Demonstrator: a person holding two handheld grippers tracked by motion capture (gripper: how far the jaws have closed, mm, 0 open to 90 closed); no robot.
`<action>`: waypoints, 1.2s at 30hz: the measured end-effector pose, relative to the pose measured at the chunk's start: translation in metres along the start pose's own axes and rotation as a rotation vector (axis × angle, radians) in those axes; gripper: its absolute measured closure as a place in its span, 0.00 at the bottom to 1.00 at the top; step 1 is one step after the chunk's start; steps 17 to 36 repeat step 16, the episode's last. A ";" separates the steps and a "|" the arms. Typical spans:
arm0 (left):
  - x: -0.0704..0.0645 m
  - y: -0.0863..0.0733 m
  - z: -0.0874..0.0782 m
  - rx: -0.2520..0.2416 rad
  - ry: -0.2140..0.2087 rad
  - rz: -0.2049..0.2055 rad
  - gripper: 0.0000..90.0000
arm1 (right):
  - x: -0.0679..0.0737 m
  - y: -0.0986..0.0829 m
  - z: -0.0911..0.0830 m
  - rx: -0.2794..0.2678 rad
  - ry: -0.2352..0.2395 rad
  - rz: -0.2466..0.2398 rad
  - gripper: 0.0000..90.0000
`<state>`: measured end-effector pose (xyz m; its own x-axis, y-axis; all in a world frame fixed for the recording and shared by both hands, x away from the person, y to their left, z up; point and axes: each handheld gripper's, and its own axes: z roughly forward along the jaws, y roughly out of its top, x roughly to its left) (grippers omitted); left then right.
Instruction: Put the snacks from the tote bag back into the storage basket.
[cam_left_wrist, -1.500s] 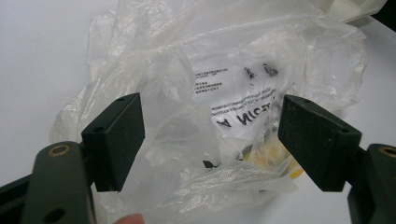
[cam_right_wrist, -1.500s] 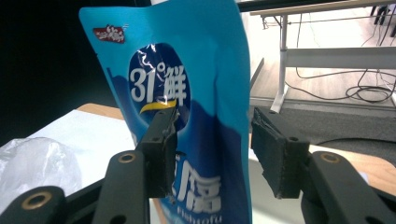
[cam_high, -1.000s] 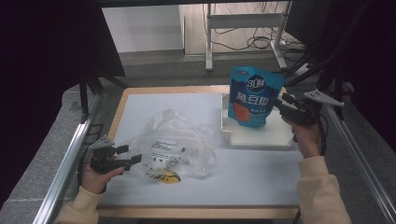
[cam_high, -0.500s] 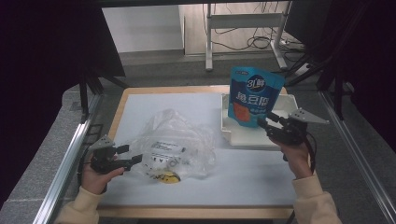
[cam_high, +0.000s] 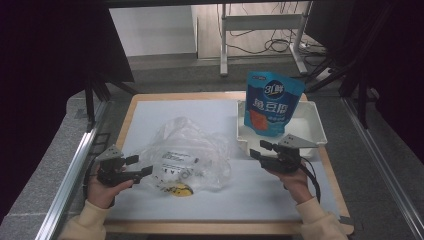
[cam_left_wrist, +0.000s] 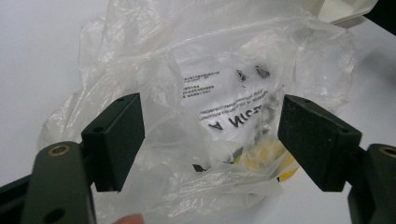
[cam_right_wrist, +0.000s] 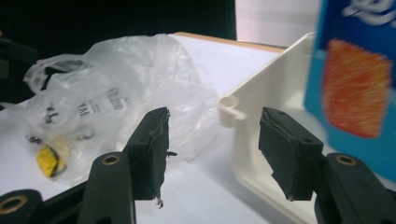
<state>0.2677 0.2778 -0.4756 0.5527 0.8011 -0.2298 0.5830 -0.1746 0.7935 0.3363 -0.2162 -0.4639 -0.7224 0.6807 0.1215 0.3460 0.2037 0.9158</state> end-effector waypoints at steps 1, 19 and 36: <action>0.000 0.000 0.000 0.000 0.000 0.000 0.25 | 0.002 -0.001 0.002 0.005 0.007 -0.001 0.47; -0.002 0.000 0.002 0.003 0.001 0.004 0.25 | 0.004 -0.006 0.003 0.006 0.020 0.007 0.44; -0.002 0.000 0.002 0.003 0.001 0.004 0.25 | 0.004 -0.006 0.003 0.006 0.020 0.007 0.44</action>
